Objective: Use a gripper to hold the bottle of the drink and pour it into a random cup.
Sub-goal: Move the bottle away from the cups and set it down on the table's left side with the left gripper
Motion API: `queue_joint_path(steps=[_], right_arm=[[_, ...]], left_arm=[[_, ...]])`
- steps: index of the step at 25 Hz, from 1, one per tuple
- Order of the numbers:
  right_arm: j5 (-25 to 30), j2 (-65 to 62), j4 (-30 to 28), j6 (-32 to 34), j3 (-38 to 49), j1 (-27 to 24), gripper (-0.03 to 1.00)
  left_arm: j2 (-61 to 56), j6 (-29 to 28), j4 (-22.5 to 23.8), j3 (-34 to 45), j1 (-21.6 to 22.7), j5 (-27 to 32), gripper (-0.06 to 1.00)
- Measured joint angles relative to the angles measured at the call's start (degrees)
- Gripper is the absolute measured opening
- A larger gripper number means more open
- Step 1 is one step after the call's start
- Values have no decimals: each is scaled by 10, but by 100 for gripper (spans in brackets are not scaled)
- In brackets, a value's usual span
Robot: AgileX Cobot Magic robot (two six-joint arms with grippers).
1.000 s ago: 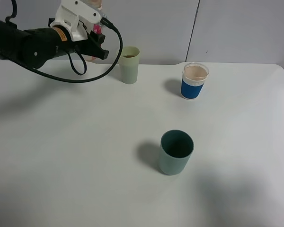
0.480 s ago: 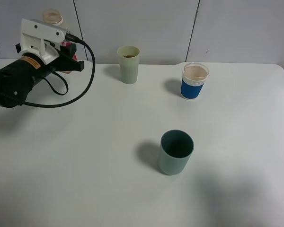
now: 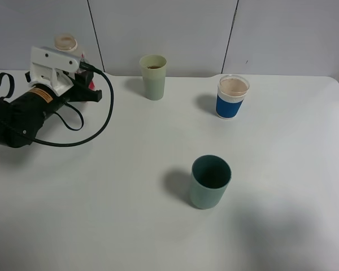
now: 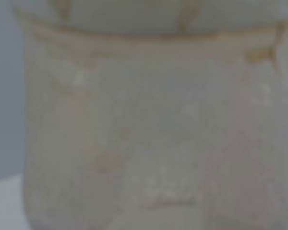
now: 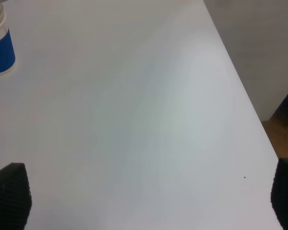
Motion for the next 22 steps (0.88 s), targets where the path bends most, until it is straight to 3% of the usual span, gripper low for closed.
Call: queue_joint_path(steps=[22], right_arm=[[0,0,0,0,0,0,100]], left_arm=[[70,-15,2,-6,0,0,34]])
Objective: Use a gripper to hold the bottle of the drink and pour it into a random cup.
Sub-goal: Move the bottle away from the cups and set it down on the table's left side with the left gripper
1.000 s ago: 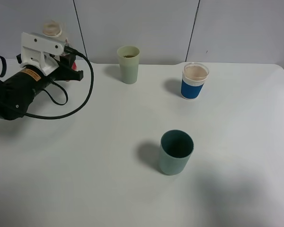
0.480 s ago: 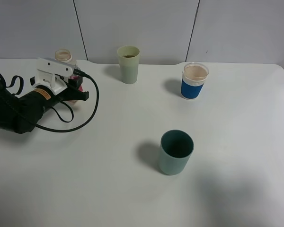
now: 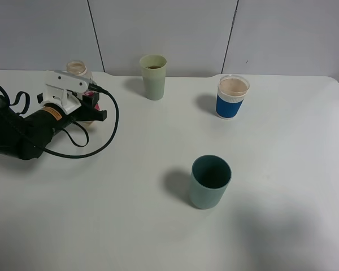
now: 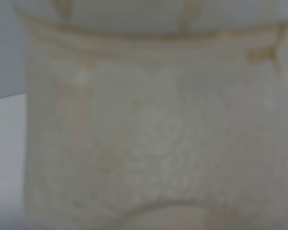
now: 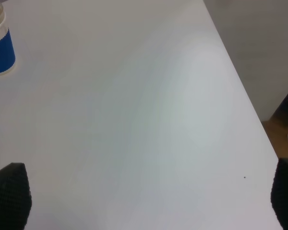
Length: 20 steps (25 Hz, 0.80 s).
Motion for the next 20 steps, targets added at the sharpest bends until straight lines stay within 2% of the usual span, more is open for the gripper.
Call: queue_joint_path(steps=[20], right_arm=[[0,0,0,0,0,0,100]], left_arm=[[23,-3,1,-4,0,-5,34]])
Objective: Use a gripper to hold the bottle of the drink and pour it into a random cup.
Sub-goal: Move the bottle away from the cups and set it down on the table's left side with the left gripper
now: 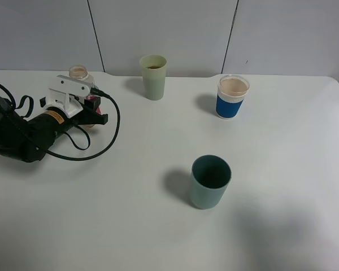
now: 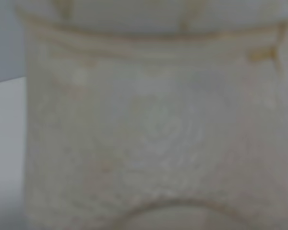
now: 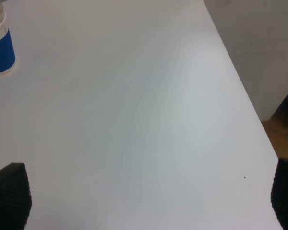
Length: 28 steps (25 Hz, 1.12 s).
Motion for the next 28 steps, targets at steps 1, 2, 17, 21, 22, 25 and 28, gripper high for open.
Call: queue_joint_path(steps=[1,2,17,21,22,25,28], right_arm=[[0,0,0,0,0,0,100],[0,0,0,0,0,0,100],[0,0,0,0,0,0,100],[0,0,0,0,0,0,100],[0,0,0,0,0,0,100],[0,0,0,0,0,0,100],[0,0,0,0,0,0,100]], left_arm=[[0,0,0,0,0,0,34],[0,0,0,0,0,0,34],[0,-93,-14,0,0,1,70],[0,-125,-25,0,0,1,79],[0,-129,-27,0,0,1,80],[-5,-131,-34,0,0,1,82],[-16,-131,-43,0,0,1,82]])
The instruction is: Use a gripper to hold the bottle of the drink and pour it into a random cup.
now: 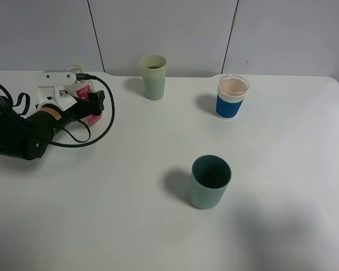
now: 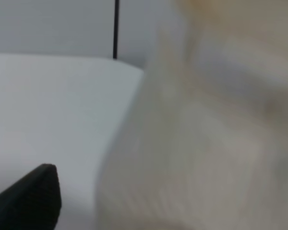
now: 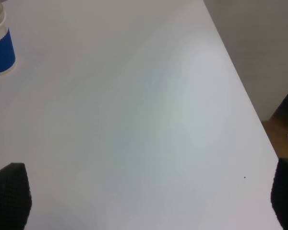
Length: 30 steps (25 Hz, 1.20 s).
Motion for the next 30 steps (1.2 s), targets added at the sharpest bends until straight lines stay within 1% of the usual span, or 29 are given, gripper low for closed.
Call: queue_joint_path(steps=[6,19,26,30], right_arm=[[0,0,0,0,0,0,100],[0,0,0,0,0,0,100],[0,0,0,0,0,0,100],[0,0,0,0,0,0,100]], left_arm=[[-9,-3,-13,0,0,0,87],[-122,-4,-34,6,0,0,87],[-223,-5,-69,59,0,0,87],[-304,3,-74,87,1,4,87]])
